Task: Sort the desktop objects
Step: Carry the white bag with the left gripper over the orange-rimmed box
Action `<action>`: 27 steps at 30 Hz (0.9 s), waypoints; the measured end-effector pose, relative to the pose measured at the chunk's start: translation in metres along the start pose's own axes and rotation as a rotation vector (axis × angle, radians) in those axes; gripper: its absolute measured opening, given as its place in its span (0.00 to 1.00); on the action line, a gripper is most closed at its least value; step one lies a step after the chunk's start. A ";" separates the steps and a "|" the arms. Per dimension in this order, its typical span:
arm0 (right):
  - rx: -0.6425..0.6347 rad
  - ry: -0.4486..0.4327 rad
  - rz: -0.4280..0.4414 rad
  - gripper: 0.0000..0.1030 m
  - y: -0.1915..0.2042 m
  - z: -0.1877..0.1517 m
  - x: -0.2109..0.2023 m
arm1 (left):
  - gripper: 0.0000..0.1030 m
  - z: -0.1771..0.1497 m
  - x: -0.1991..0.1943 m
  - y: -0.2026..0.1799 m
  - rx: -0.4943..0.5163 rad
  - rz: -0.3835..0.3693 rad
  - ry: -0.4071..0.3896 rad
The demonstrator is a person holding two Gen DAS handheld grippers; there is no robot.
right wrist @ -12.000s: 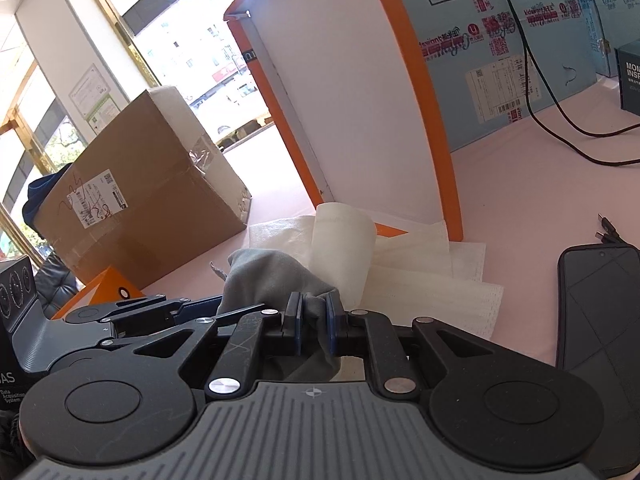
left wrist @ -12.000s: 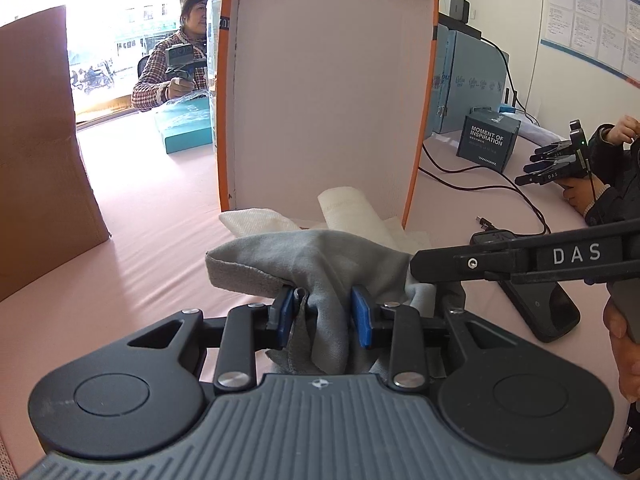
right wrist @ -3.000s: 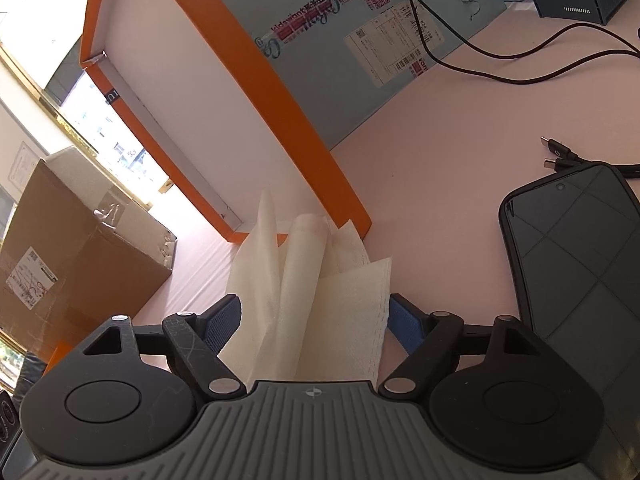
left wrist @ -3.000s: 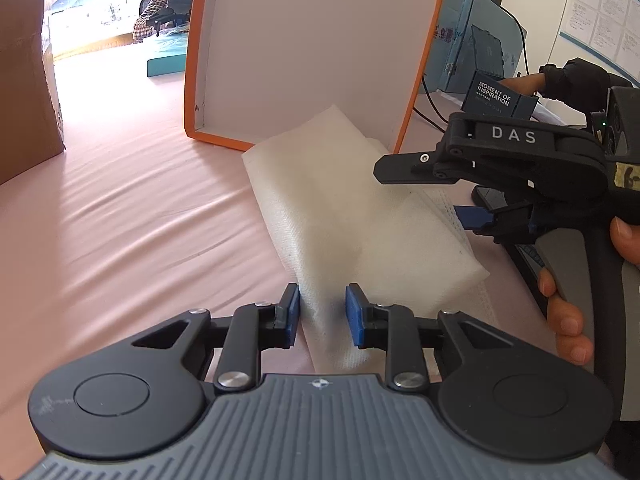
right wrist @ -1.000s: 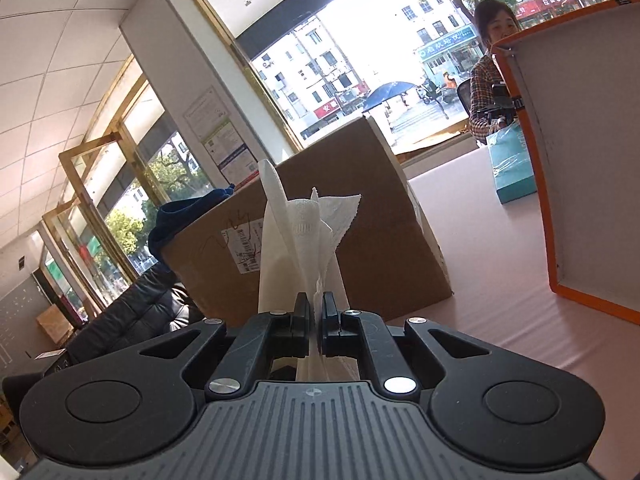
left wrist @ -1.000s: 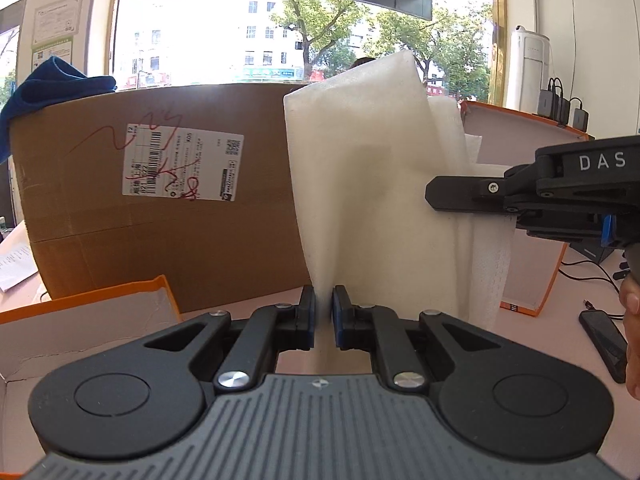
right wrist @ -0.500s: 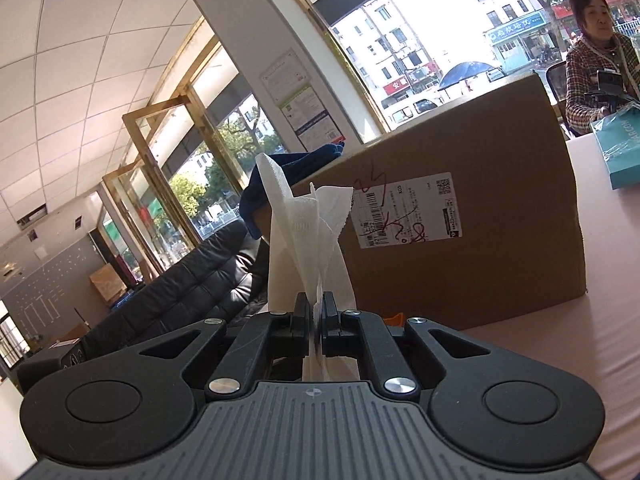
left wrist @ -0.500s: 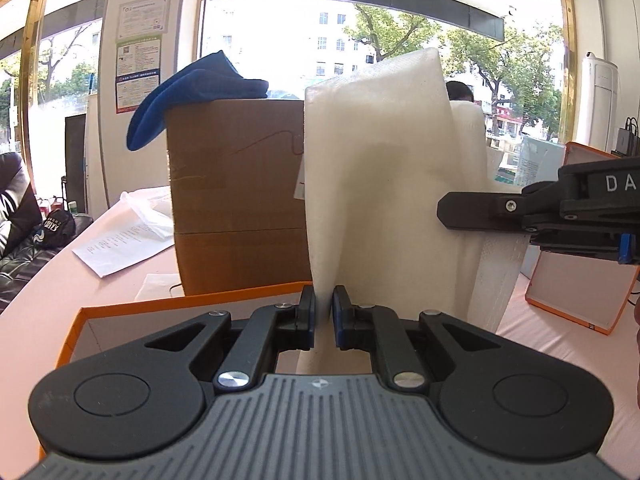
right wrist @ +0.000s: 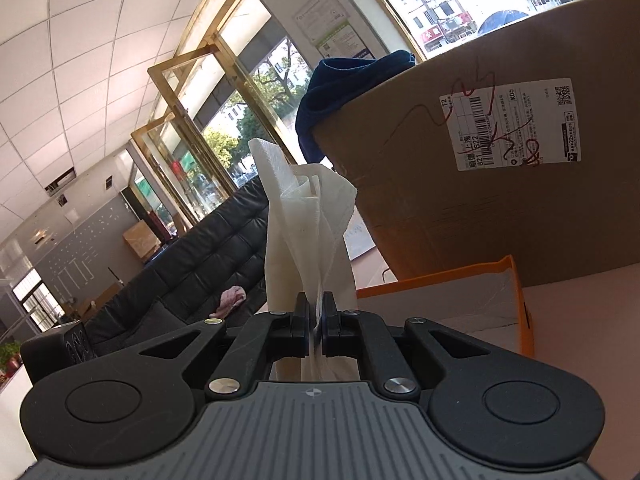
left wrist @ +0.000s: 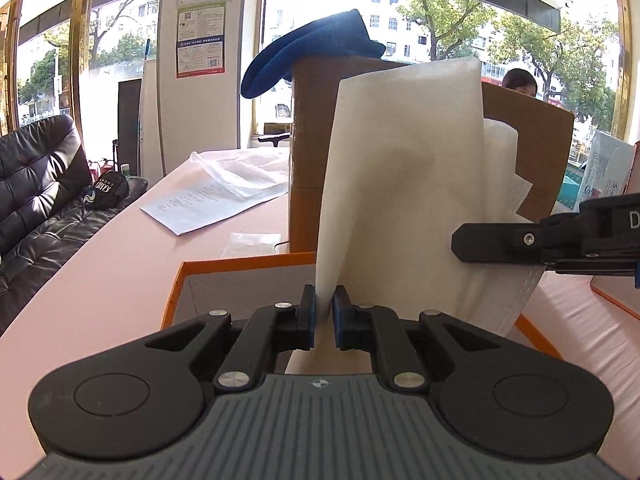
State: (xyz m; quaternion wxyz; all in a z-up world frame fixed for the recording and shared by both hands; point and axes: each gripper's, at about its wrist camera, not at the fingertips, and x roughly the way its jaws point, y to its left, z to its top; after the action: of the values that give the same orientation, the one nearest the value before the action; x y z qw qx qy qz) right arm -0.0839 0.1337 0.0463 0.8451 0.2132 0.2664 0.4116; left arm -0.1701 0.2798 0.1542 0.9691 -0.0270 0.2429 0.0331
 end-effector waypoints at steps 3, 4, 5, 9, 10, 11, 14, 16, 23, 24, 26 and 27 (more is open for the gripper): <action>0.009 0.052 -0.013 0.05 0.001 -0.007 0.014 | 0.08 -0.005 0.010 0.005 0.015 0.016 0.033; 0.016 0.065 -0.017 0.05 -0.001 -0.009 0.016 | 0.08 -0.007 0.014 0.006 0.018 0.016 0.047; 0.025 0.081 -0.025 0.05 -0.003 -0.011 0.020 | 0.08 -0.009 0.018 0.006 0.023 0.016 0.064; 0.092 0.143 -0.058 0.05 -0.015 -0.018 0.029 | 0.08 -0.018 0.031 0.007 0.034 0.013 0.123; 0.113 0.161 -0.062 0.05 -0.019 -0.020 0.031 | 0.08 -0.019 0.033 0.007 0.039 0.013 0.133; 0.136 0.183 -0.062 0.05 -0.022 -0.022 0.032 | 0.08 -0.020 0.035 0.007 0.044 0.014 0.143; 0.175 0.232 -0.075 0.05 -0.027 -0.026 0.034 | 0.08 -0.022 0.038 0.004 0.066 0.019 0.162; 0.161 0.244 -0.108 0.05 -0.027 -0.026 0.034 | 0.08 -0.023 0.043 -0.001 0.092 0.028 0.175; 0.142 0.276 -0.171 0.09 -0.033 -0.028 0.037 | 0.08 -0.029 0.061 -0.008 0.132 0.043 0.224; 0.142 0.277 -0.178 0.14 -0.034 -0.028 0.035 | 0.08 -0.029 0.063 -0.008 0.133 0.043 0.228; 0.125 0.277 -0.188 0.38 -0.035 -0.027 0.032 | 0.08 -0.030 0.066 -0.007 0.131 0.040 0.236; 0.107 0.270 -0.195 0.50 -0.035 -0.026 0.030 | 0.08 -0.031 0.067 -0.006 0.132 0.039 0.239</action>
State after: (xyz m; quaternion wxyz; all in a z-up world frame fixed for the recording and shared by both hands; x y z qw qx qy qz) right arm -0.0642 0.1418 -0.0018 0.8250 0.1738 0.4184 0.3378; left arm -0.1250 0.2750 0.0957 0.9322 0.0376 0.3586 0.0323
